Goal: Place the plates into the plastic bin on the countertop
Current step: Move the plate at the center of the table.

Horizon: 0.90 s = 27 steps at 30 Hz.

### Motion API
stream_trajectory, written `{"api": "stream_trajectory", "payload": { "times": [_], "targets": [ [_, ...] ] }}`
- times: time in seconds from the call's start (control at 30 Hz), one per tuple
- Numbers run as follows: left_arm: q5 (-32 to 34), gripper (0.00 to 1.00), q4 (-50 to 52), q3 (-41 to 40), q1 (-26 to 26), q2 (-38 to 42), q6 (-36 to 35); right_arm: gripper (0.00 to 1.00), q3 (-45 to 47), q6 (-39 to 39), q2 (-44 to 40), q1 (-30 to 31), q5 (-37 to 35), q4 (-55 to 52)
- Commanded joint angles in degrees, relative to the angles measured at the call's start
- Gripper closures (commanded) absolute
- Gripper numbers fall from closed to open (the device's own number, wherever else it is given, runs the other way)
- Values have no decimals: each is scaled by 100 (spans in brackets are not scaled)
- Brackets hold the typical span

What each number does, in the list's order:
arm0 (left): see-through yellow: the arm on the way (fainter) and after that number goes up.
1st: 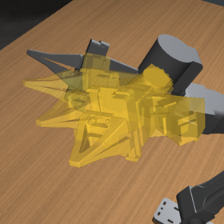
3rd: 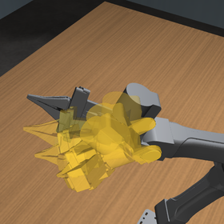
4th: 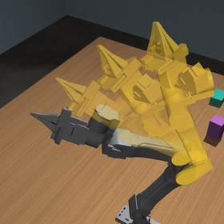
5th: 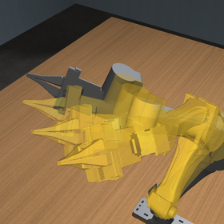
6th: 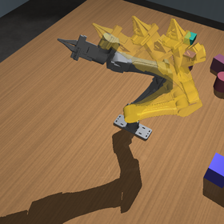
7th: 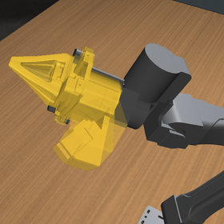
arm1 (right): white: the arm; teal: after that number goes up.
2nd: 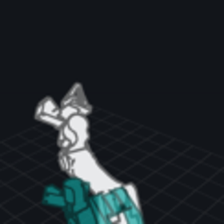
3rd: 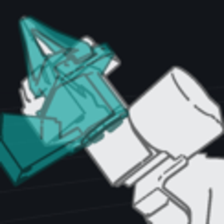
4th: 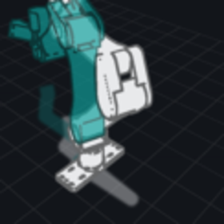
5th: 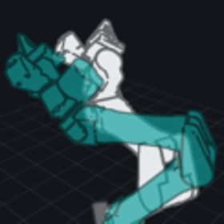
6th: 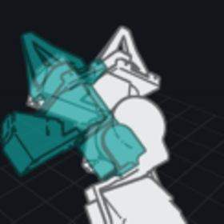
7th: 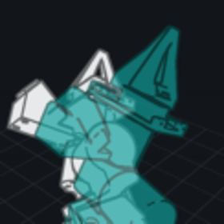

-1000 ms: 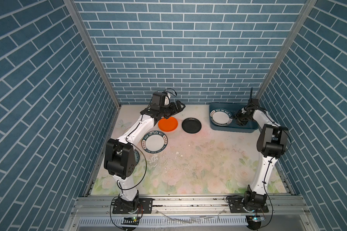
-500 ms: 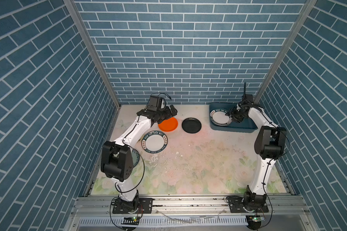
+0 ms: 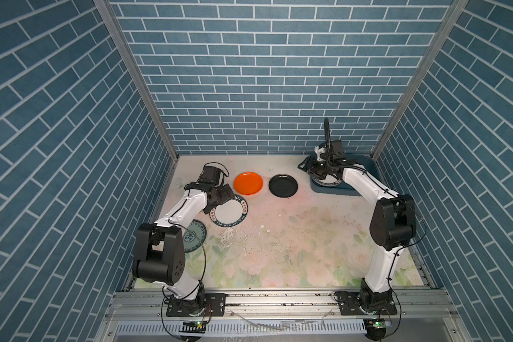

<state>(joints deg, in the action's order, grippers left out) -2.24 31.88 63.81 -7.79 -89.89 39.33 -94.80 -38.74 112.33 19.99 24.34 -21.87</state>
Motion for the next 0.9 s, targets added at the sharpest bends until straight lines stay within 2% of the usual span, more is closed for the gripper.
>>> {"api": "stream_trajectory", "payload": {
  "times": [0.0, 0.17, 0.4, 0.87],
  "targets": [
    [128, 0, -110, -250, 186, 93, 89, 35, -125, -171, 363, 349, 375, 349],
    [-132, 0, -479, -513, 403, -121, 48, 38, -488, 48, 852, 847, 431, 376],
    [-280, 0, -671, -433, 539, -606, -119, 42, -1201, 175, 1731, 1324, 511, 120],
    [-880, 0, -1316, -257, 568, -1353, -376, 47, -2085, 310, 2613, 1543, 579, -723]
  ]
}}
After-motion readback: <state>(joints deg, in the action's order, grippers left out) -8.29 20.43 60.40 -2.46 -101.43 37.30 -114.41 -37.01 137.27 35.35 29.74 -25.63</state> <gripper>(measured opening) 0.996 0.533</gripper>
